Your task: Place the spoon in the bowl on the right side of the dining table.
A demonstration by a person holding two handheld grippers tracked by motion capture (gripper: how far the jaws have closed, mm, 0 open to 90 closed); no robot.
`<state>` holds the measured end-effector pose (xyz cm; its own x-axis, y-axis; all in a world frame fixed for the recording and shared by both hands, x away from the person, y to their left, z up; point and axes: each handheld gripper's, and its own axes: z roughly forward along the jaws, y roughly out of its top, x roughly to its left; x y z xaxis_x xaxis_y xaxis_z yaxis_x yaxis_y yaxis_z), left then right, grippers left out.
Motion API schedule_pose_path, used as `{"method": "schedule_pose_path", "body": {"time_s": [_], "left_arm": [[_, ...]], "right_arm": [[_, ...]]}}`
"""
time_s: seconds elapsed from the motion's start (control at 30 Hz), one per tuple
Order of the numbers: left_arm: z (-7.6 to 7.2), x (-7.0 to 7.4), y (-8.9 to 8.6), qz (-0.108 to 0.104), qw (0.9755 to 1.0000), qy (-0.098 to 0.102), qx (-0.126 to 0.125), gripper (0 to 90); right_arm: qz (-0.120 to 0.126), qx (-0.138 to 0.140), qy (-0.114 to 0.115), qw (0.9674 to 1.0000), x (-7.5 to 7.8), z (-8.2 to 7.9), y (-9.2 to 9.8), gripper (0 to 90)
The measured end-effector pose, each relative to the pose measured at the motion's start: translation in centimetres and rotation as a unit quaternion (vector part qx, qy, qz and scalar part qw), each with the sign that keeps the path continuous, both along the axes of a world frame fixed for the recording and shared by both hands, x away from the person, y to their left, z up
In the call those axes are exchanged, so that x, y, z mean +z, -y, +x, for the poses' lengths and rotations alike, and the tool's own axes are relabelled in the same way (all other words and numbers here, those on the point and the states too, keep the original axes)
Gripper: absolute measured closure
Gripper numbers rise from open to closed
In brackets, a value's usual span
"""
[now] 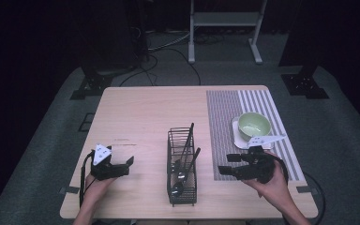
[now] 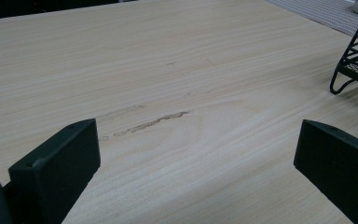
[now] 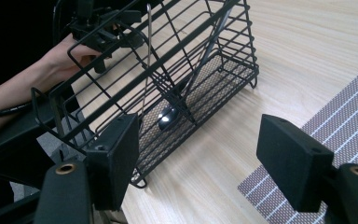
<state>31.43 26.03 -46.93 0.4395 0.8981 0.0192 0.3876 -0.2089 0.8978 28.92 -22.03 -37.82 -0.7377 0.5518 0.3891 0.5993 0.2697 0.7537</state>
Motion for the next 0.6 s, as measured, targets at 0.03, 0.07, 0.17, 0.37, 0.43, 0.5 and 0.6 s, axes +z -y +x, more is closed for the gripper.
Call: {"method": "schedule_pose_path", "body": {"time_s": [0.03,0.07,0.17,0.37,0.43,0.5,0.6], "left_arm": [[0.0,0.0,0.0,0.000,1.0000,0.000,0.000,0.0],[0.0,0.0,0.0,-0.001,1.0000,0.000,0.001,0.0],[0.0,0.0,0.0,-0.001,1.0000,0.001,0.002,0.0],[0.0,0.0,0.0,-0.003,1.0000,0.001,0.003,0.0],[0.0,0.0,0.0,-0.003,1.0000,0.001,0.003,0.0],[0.0,0.0,0.0,-0.003,1.0000,0.000,0.002,0.0],[0.0,0.0,0.0,-0.002,1.0000,0.001,0.002,0.0]], "right_arm": [[-0.001,0.001,0.000,1.0000,0.1,0.1,-0.1,28.8],[0.000,0.002,-0.001,1.0000,0.2,0.1,-0.1,28.8],[0.001,0.007,-0.001,1.0000,0.5,0.3,-0.4,28.8],[0.002,0.011,-0.003,0.9999,0.7,0.7,-0.9,28.8],[0.001,0.014,-0.001,0.9999,0.8,0.8,-1.0,28.9],[0.002,0.015,-0.002,0.9999,0.9,0.9,-1.2,28.9],[0.000,0.019,-0.002,0.9998,1.2,1.0,-1.5,28.9]]}}
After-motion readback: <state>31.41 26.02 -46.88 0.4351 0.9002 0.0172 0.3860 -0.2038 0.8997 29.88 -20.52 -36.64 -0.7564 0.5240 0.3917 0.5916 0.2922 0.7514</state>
